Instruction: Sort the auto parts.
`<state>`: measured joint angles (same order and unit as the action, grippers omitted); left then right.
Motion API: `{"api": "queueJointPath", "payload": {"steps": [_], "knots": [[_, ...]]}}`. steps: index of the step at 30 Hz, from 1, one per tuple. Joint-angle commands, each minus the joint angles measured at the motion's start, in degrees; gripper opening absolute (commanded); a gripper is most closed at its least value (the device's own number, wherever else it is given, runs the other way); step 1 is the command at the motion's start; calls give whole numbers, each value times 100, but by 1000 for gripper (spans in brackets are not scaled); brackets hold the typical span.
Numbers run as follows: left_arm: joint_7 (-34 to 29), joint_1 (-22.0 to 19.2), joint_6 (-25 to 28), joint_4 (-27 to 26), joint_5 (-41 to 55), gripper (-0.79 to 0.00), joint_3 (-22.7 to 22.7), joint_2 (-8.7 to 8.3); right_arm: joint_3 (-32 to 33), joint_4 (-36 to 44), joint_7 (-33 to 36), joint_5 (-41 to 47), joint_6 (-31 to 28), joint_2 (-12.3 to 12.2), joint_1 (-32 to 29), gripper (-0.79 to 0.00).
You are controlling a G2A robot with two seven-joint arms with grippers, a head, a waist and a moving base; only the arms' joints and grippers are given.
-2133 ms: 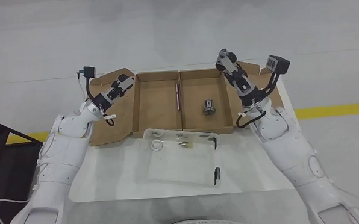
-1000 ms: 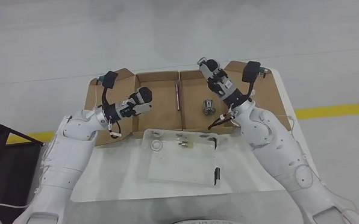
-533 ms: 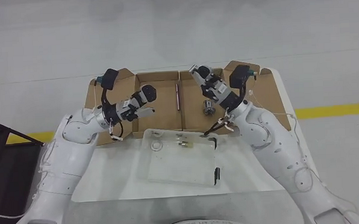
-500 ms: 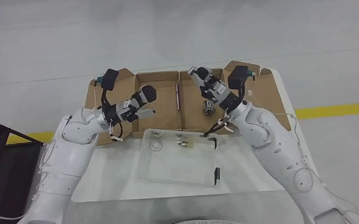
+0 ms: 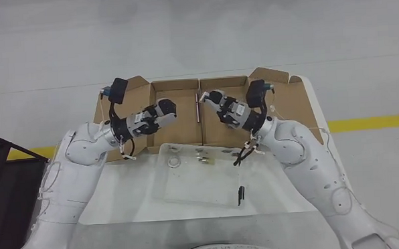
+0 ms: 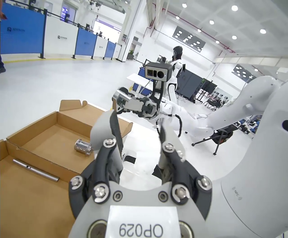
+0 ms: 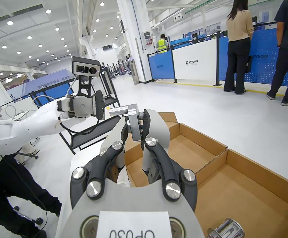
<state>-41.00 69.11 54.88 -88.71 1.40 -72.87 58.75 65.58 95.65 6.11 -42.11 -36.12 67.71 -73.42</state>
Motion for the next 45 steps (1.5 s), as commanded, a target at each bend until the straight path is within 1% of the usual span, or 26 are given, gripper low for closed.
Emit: {"api": "queueJointPath", "payload": {"steps": [1,4,8,11,16,25,30,35,45], "knots": [[-12,-20,-24,-5,-96,-471,8,-7,-14,41,108,-31,-69,-8,-11,-785],[97,-59,-38,-58,-647,-471,-38,-7,-60,100,298,-54,-281,-22,-24,-785],[524,-26,-87,-169,-1362,-477,-17,29,-82,177,509,-181,-449,-45,-37,-785],[688,-25,-79,-218,-1656,-493,58,47,-92,226,553,-196,-493,-54,-76,-785],[710,-52,20,-259,-1958,-517,190,50,-78,281,572,-49,-553,-65,-118,-785],[692,-138,73,-239,-1970,-520,374,36,-88,338,882,413,-849,-104,-136,-785],[437,-194,213,-271,-1735,-523,516,1,-114,335,1018,466,-776,-111,-82,-785],[227,-241,264,-279,-1467,-536,561,-52,-165,314,1072,480,-720,-109,-22,-785],[176,-277,305,-286,-1251,-557,491,-139,-237,307,1187,538,-692,-115,52,-785]]}}
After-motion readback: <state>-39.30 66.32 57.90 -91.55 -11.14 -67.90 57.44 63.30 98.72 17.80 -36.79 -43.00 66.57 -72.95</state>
